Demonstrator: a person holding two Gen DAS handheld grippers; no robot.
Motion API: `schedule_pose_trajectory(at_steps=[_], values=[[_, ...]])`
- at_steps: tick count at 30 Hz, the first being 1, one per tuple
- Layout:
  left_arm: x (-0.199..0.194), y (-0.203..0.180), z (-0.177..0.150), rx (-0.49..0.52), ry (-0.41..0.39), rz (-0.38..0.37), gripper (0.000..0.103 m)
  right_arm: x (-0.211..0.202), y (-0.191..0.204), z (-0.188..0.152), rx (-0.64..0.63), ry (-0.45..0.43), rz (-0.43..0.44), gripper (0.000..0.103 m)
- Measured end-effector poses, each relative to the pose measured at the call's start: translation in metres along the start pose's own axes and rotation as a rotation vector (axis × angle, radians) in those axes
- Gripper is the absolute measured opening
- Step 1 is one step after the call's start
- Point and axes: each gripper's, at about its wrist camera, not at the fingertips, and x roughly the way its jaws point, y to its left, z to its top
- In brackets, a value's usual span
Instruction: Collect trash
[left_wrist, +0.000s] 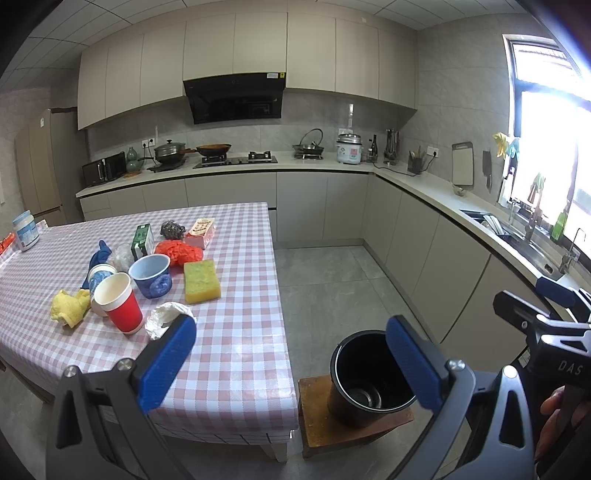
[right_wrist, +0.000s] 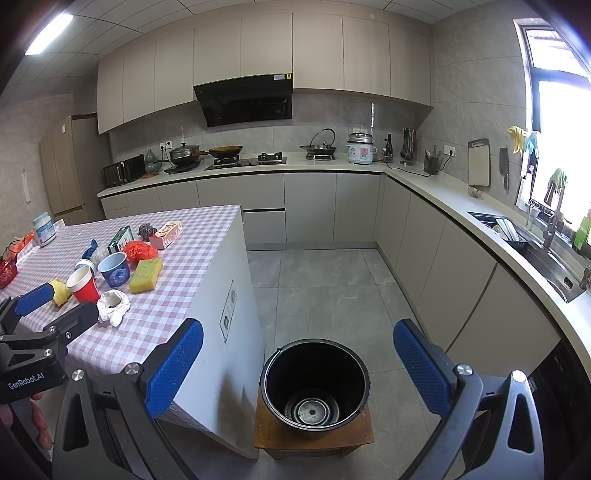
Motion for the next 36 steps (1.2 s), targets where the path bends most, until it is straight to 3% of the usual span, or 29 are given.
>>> schedule_pose_trajectory(at_steps=[36], values=[[0.0011,-0.0023,0.0005,-0.003,0.000,-0.003,0.103,0.0012,-0.0010,-0.0011,0.005,0.000,0.000,0.103]])
